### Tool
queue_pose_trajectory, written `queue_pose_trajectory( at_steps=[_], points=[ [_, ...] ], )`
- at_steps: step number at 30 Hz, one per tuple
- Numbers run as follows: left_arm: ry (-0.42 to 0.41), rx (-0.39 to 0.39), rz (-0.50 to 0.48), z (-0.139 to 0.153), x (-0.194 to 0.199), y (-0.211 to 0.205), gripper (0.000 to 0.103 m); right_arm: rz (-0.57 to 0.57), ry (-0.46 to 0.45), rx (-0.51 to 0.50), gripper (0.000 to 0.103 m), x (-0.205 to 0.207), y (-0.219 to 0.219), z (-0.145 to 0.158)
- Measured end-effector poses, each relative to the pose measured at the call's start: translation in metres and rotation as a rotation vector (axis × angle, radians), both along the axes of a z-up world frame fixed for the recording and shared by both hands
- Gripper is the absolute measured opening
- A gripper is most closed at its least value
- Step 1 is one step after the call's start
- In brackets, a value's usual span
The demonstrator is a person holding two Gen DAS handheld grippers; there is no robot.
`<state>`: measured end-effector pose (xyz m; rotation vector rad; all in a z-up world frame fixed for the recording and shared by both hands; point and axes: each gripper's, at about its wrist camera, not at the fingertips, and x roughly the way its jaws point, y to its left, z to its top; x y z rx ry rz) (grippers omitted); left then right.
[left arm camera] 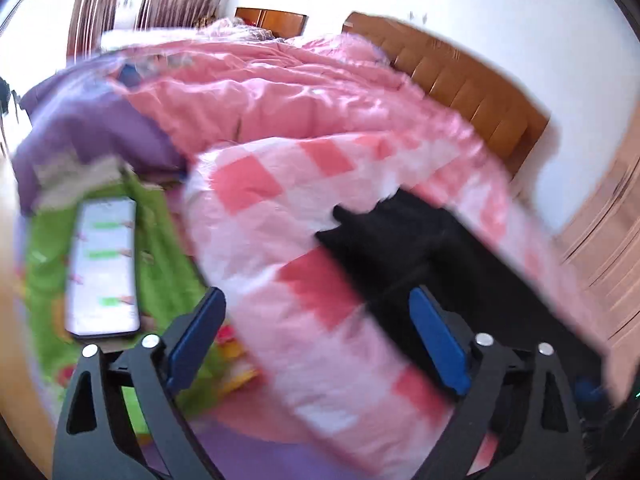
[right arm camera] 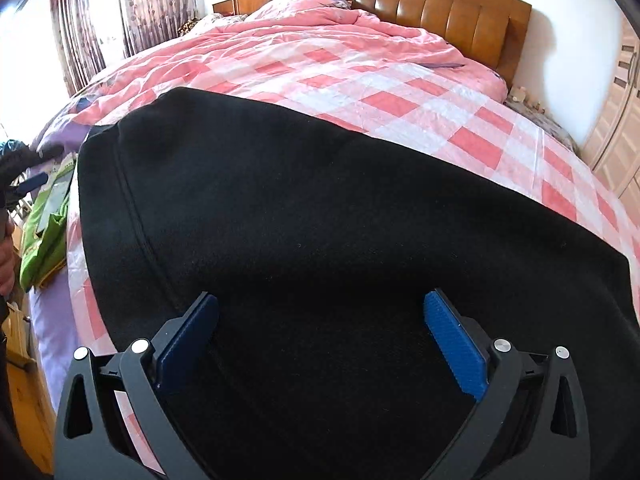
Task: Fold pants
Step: 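Grasp the black sweatpants leg cuffs with the left tool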
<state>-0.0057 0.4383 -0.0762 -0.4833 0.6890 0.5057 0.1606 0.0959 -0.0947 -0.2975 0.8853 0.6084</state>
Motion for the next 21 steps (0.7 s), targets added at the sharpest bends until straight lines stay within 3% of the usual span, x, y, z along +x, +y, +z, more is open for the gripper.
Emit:
queue_pose_trajectory(
  at_steps=[1,2,3,7,9,11,16,18,19,20,21],
  points=[
    [0.050,-0.006,-0.024,-0.004,0.004,-0.002,0.083,0.000,0.002,0.006,0.099,0.000,-0.001,0.000],
    [0.087,-0.017,-0.045,-0.009,0.009,-0.004,0.071,0.000,0.001,0.007,0.099,0.000,-0.001,0.000],
    [0.112,-0.028,-0.071,-0.015,0.014,-0.007,0.064,0.000,0.000,0.004,0.099,0.000,-0.001,0.000],
    [0.119,-0.038,-0.142,-0.028,0.037,-0.018,0.063,0.003,0.001,0.008,0.099,0.001,-0.002,0.000],
    [0.119,-0.002,-0.141,-0.029,0.048,-0.020,0.062,0.003,0.002,0.011,0.099,0.001,-0.003,0.000],
    [0.118,-0.017,-0.147,-0.031,0.061,-0.014,0.063,0.002,0.001,0.010,0.099,0.001,-0.003,0.000],
    [0.023,-0.050,-0.182,-0.034,0.067,-0.006,0.062,0.000,0.001,0.015,0.099,0.000,-0.003,0.000],
    [0.022,-0.038,-0.195,-0.037,0.068,-0.007,0.053,0.001,0.000,0.013,0.099,0.000,-0.003,0.000],
    [0.016,-0.038,-0.225,-0.037,0.069,-0.010,0.045,0.001,0.000,0.013,0.099,0.000,-0.003,0.000],
    [0.014,-0.057,-0.248,-0.037,0.072,-0.011,0.028,0.001,0.000,0.015,0.099,0.000,-0.004,0.000],
    [0.018,-0.062,-0.243,-0.037,0.072,-0.012,0.026,0.001,0.001,0.017,0.099,0.000,-0.004,0.001]
  ],
)
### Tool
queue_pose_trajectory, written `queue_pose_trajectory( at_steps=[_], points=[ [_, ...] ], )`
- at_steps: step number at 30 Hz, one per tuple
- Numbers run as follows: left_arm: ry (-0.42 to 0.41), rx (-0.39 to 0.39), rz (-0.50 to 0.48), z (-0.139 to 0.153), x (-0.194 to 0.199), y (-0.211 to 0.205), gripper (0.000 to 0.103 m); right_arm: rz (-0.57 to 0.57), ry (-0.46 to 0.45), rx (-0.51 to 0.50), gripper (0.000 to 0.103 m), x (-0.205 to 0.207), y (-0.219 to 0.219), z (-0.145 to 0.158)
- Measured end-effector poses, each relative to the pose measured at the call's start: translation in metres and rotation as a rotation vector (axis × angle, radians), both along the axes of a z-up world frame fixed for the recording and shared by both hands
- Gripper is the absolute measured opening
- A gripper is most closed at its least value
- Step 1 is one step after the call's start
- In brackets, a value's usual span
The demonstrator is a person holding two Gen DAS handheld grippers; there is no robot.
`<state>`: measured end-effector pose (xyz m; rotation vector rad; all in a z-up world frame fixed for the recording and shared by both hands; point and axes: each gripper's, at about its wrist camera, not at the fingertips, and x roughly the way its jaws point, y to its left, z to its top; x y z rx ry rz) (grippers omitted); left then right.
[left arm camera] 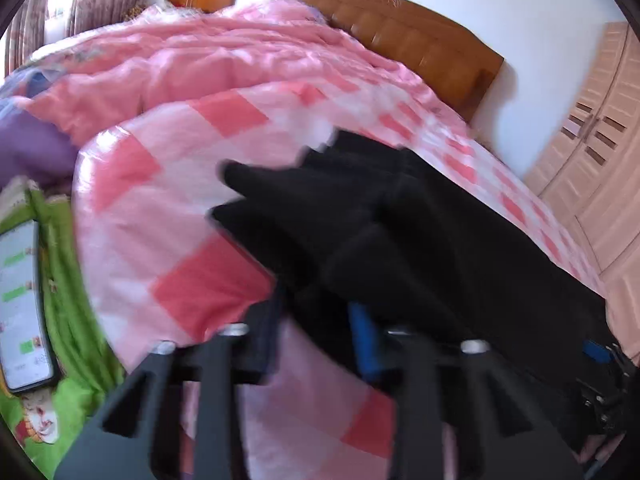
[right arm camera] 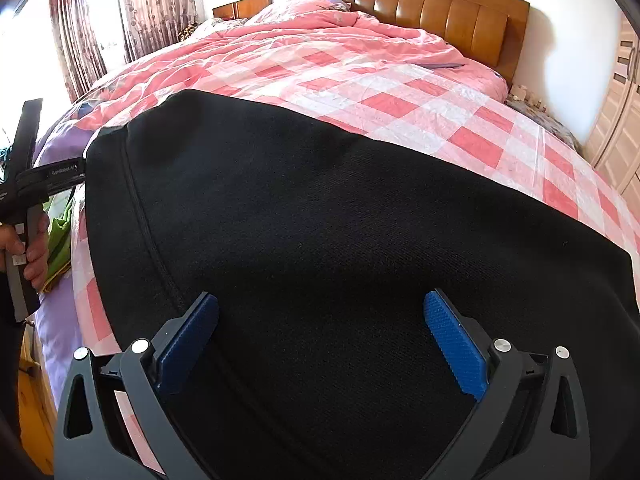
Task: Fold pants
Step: 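Grasp the black sweatpants leg cuffs with the left tool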
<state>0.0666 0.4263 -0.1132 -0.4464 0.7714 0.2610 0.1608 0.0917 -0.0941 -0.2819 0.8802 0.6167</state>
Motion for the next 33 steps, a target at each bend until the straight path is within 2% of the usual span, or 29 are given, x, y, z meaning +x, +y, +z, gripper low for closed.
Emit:
queue_pose_trajectory(
  at_steps=[3,7,9,12,16,18,19,20,21,22,23,24,26,28,30,33],
  points=[
    [-0.022,0.017,0.032,0.004,-0.002,-0.005,0.019,0.000,0.000,0.000,0.099,0.000,0.000,0.000],
    [-0.070,0.018,0.106,0.010,-0.014,0.000,0.016,0.004,0.002,0.009,0.099,0.000,-0.001,0.000],
    [-0.057,0.018,0.101,0.008,-0.013,0.001,0.016,0.005,0.001,0.007,0.099,0.000,-0.001,0.000],
    [-0.043,0.069,0.095,0.008,-0.012,-0.003,0.016,0.005,0.001,0.010,0.099,0.001,-0.001,0.000],
    [-0.050,0.026,0.093,0.005,-0.011,0.003,0.018,0.005,0.003,0.014,0.099,0.001,0.000,0.000],
    [-0.066,-0.019,0.087,0.003,-0.016,0.009,0.033,0.007,0.004,0.010,0.099,0.001,0.000,0.000],
    [-0.066,-0.034,0.094,0.005,-0.021,0.012,0.037,0.009,0.012,0.009,0.099,0.001,0.000,0.001],
    [-0.065,-0.031,0.113,0.011,-0.028,0.013,0.047,0.013,0.029,0.005,0.099,0.001,0.000,0.004],
    [-0.069,-0.025,0.126,0.018,-0.036,0.015,0.062,0.029,0.040,0.014,0.099,-0.001,-0.001,0.010],
    [-0.099,-0.028,0.133,0.028,-0.047,0.017,0.070,0.041,0.024,0.032,0.099,-0.003,-0.002,0.018],
    [-0.134,-0.050,0.131,0.036,-0.056,0.019,0.086,0.050,-0.021,0.054,0.099,-0.006,-0.003,0.030],
    [-0.166,-0.103,0.112,0.042,-0.062,0.021,0.094,0.053,-0.063,0.061,0.099,-0.006,-0.004,0.039],
    [-0.164,-0.176,0.064,0.046,-0.057,0.020,0.094,0.045,-0.110,0.042,0.099,-0.001,-0.003,0.048],
    [-0.161,-0.224,0.040,0.044,-0.044,0.016,0.094,0.004,-0.097,0.016,0.099,0.009,-0.004,0.047],
    [-0.101,-0.276,0.076,0.033,-0.025,0.018,0.094,-0.039,-0.068,0.031,0.099,0.014,-0.011,0.044],
    [-0.070,-0.386,0.108,0.012,-0.008,0.023,0.094,-0.038,-0.041,0.051,0.099,0.010,-0.020,0.034]
  ],
)
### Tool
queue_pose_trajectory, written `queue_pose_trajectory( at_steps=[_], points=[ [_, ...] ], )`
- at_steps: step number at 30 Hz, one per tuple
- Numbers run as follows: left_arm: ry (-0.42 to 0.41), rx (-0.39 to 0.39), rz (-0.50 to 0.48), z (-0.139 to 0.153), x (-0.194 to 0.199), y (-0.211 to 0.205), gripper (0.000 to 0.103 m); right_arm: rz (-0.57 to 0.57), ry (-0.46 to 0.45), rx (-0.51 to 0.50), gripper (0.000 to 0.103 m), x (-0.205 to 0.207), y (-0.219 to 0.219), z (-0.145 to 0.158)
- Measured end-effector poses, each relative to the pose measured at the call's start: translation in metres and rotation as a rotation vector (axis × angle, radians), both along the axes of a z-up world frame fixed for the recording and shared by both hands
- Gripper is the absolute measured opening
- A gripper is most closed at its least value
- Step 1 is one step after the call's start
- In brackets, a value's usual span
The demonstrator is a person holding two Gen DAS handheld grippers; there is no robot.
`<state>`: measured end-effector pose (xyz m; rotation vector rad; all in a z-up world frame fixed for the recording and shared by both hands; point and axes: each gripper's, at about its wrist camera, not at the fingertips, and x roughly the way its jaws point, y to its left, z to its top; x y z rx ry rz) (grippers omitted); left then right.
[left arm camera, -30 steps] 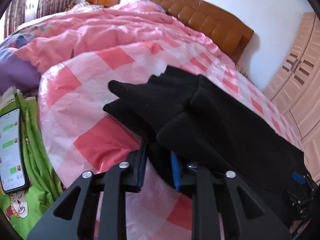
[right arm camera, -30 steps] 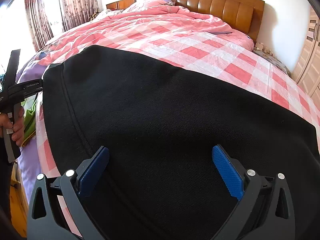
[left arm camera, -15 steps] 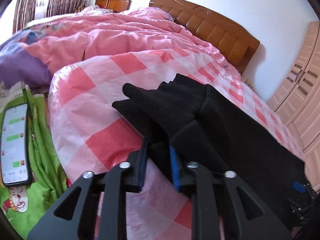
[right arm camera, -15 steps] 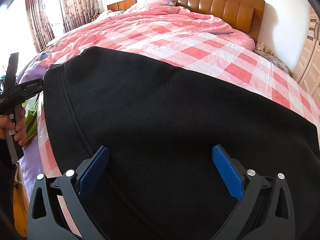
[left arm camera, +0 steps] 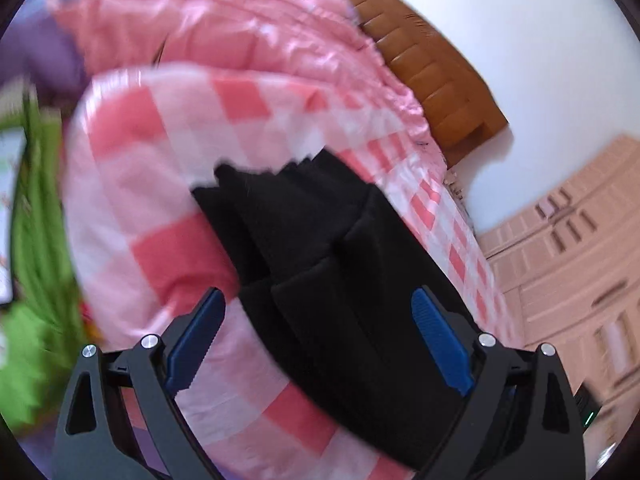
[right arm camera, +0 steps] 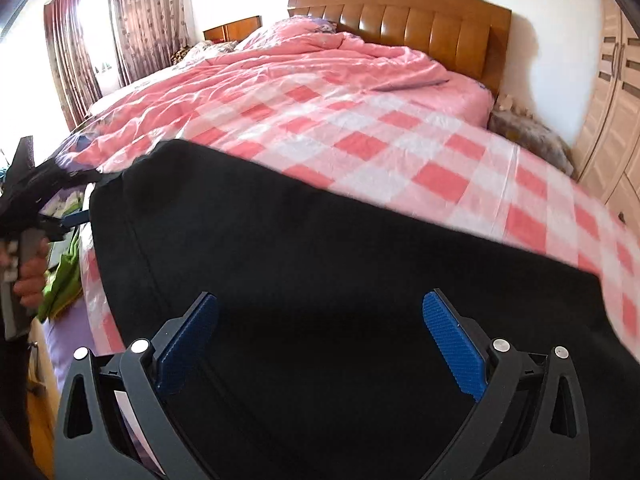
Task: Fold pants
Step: 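Grasp the black sweatpants leg cuffs with the left tool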
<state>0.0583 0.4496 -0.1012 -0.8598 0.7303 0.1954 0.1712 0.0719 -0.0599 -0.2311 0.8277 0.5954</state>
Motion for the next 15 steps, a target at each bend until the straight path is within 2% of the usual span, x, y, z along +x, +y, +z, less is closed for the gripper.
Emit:
queue_pose_trajectory(
  at_steps=[2,6,7,9,15],
  points=[
    [0.006,-0.029,0.015,-0.010,0.007,0.000,0.093,0.012,-0.002,-0.027,0.099,-0.004,0.000,-0.008],
    [-0.022,-0.016,0.027,-0.013,0.016,-0.001,0.092,0.015,0.027,-0.030,0.099,-0.002,0.002,-0.022],
    [-0.018,0.001,0.029,-0.013,0.019,-0.002,0.088,0.015,0.036,-0.027,0.099,-0.001,0.001,-0.026],
    [0.041,0.083,0.053,-0.011,0.024,-0.005,0.057,0.015,0.048,-0.033,0.099,-0.001,0.002,-0.030],
    [0.046,0.195,0.060,-0.009,0.017,-0.017,0.044,0.003,0.059,-0.042,0.099,-0.001,0.002,-0.029]
  ],
)
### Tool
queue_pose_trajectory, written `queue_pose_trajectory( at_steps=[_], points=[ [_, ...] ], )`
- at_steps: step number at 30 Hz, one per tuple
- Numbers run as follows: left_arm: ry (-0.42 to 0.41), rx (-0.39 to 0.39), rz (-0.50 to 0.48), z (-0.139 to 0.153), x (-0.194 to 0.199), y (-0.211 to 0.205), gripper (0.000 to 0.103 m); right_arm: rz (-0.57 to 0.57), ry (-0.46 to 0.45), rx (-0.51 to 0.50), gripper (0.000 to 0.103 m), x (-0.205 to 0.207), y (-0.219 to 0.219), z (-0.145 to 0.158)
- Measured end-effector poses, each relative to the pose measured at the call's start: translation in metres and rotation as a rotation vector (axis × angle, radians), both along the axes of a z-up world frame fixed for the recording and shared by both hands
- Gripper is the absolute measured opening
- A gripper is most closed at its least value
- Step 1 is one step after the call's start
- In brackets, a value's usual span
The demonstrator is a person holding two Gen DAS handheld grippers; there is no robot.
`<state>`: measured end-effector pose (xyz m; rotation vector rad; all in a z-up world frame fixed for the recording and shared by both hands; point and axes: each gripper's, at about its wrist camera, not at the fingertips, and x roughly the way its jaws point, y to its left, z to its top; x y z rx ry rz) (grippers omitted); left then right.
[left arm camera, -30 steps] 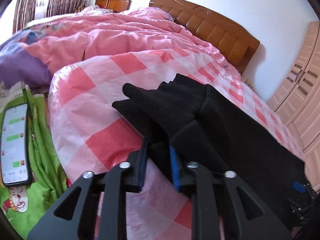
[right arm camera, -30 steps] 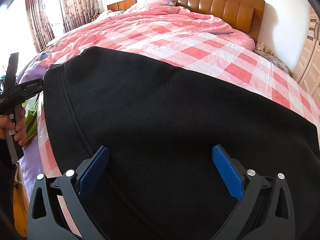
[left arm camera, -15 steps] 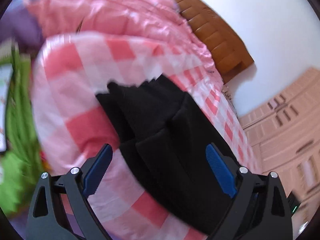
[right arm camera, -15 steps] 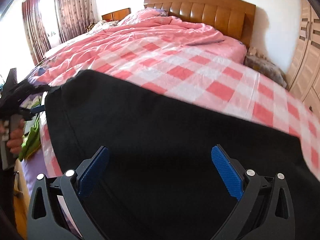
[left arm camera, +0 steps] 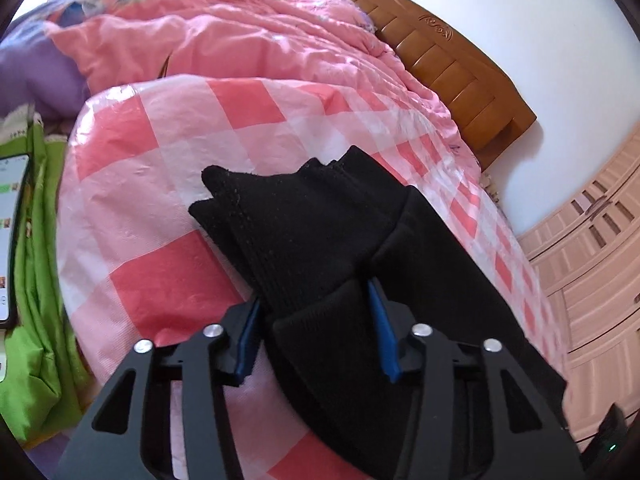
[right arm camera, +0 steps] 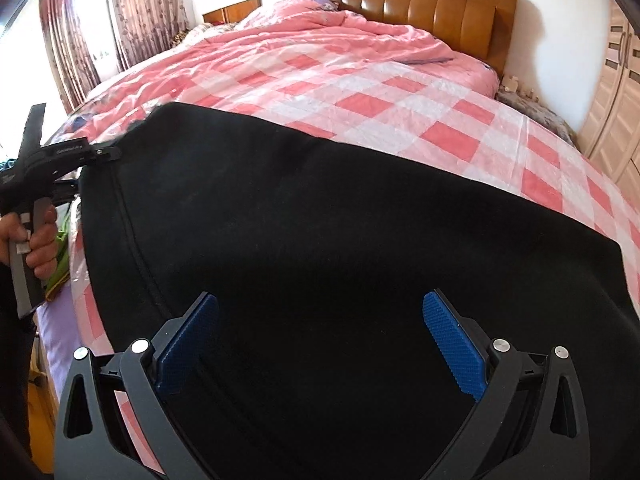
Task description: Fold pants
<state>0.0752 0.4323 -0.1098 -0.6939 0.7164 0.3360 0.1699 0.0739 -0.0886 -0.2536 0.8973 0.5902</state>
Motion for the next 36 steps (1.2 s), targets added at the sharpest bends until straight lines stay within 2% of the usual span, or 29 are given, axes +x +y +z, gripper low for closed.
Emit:
queue_pose_trajectory(
  at_steps=[4,7,11,16,21,24,25,27,28,30,32,36],
  points=[
    [0.003,0.089,-0.001,0.005,-0.003,-0.010,0.040,0.032,-0.018,-0.004,0.099,0.001,0.018,0.012],
    [0.005,0.117,0.001,0.006,-0.002,-0.012,0.039,0.082,-0.010,-0.019,0.099,0.007,0.044,0.015],
    [0.001,0.123,-0.001,0.006,0.001,-0.011,0.039,0.103,0.031,-0.139,0.099,0.017,0.075,-0.003],
    [0.004,0.158,0.002,0.010,0.002,-0.015,0.038,0.099,0.031,-0.116,0.099,0.018,0.073,-0.008],
    [-0.013,0.208,0.023,0.023,-0.003,-0.026,0.028,0.104,0.036,-0.108,0.099,0.017,0.071,-0.006],
    [-0.046,0.261,0.026,0.044,-0.009,-0.041,0.025,0.092,-0.001,-0.025,0.099,0.008,0.055,0.012],
    [-0.058,0.305,0.016,0.054,-0.010,-0.051,0.025,0.069,-0.012,-0.048,0.099,0.009,0.052,0.013],
    [-0.081,0.363,0.001,0.071,-0.011,-0.068,0.024,0.049,0.020,-0.129,0.099,0.016,0.052,0.001],
    [-0.095,0.388,-0.012,0.079,-0.012,-0.077,0.024,0.059,0.047,-0.123,0.099,0.017,0.049,-0.006],
    [-0.115,0.466,-0.048,0.096,-0.013,-0.102,0.024,0.071,0.047,-0.099,0.099,0.017,0.044,-0.005],
    [-0.130,0.515,-0.085,0.109,-0.012,-0.122,0.024,0.080,0.039,-0.067,0.099,0.012,0.034,0.005],
    [-0.180,0.611,-0.194,0.129,-0.020,-0.177,0.023,-0.004,-0.013,0.117,0.099,0.001,-0.031,0.039]
  ],
)
